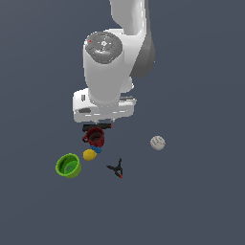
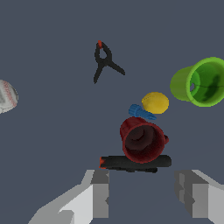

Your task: Pick up a designated object from a clutter of objects.

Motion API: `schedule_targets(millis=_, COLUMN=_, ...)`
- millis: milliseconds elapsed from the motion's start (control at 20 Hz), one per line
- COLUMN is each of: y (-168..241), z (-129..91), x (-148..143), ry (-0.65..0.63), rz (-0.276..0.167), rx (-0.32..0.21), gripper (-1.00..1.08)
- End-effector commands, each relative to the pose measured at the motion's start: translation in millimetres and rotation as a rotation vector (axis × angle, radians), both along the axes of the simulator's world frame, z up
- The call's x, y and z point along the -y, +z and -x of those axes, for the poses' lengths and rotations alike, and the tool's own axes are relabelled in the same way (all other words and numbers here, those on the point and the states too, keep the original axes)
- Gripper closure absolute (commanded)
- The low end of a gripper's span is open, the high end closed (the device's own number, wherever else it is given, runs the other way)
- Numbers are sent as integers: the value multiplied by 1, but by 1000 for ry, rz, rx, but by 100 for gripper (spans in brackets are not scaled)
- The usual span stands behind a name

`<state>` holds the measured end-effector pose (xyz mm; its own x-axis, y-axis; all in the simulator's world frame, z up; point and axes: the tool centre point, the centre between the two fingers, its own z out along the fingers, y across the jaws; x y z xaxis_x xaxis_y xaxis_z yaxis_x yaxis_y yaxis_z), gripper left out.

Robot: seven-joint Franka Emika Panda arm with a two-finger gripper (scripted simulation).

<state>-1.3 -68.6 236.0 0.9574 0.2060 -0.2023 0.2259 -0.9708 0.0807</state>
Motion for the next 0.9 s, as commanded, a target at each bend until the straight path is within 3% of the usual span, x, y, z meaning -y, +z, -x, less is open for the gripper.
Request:
schedule_targets(millis=0, y=-14, z=-2, x=9, ry=72, rz=10, rx=-41, gripper=-20)
schedule_targets(millis=850, y=-110, z=-7, x=67, ry=530, rz=26, rx=-335, gripper=-20)
